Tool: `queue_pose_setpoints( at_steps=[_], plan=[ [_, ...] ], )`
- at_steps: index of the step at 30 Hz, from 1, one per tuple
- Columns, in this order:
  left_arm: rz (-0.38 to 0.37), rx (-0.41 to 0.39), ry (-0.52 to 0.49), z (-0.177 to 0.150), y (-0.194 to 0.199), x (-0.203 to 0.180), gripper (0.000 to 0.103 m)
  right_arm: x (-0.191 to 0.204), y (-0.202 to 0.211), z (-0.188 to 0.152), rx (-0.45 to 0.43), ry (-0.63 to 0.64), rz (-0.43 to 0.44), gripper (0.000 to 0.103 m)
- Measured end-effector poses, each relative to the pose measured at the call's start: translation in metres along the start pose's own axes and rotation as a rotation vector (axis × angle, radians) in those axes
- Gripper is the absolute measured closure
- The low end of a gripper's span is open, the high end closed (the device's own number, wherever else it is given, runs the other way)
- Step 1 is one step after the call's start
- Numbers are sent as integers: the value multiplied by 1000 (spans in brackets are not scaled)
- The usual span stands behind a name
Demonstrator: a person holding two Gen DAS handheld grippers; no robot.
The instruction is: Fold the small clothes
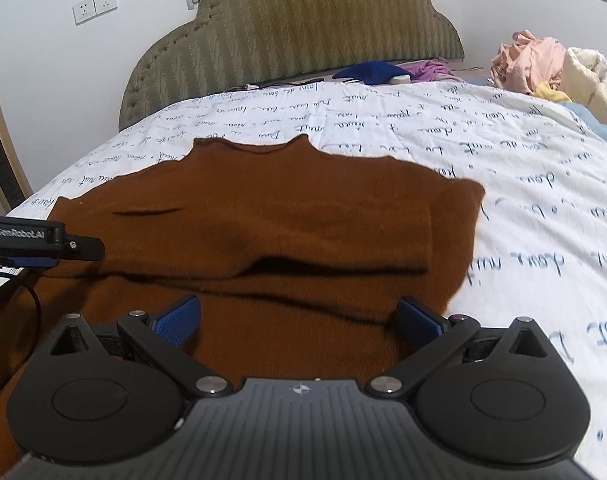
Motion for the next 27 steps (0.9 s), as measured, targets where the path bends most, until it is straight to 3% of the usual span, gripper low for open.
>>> queue_pose_setpoints(
  at_steps=[6, 11, 20, 27],
  plan=[
    [3, -13, 29, -18, 23, 8, 23, -2, 13, -10, -14, -62, -34, 1],
    [15, -9, 17, -40, 35, 13, 23, 4, 25, -16, -23, -89, -1, 1],
    [101, -68, -34, -60, 60, 28, 23, 17, 40, -29, -21, -39, 7, 0],
    [153, -64, -14, -75, 69, 46, 21, 15, 61, -35, -39, -42, 4, 0]
  ],
)
Point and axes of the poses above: each gripper's, at about its wrist camera, not at the fingertips, and y roughly against the way its jaws point, x to its left, z to its top, the point moved 10 cm from there along -y, roughly the way its jaws point, and after that the axes turned 3 degrees about z, right-handed, at the moved point
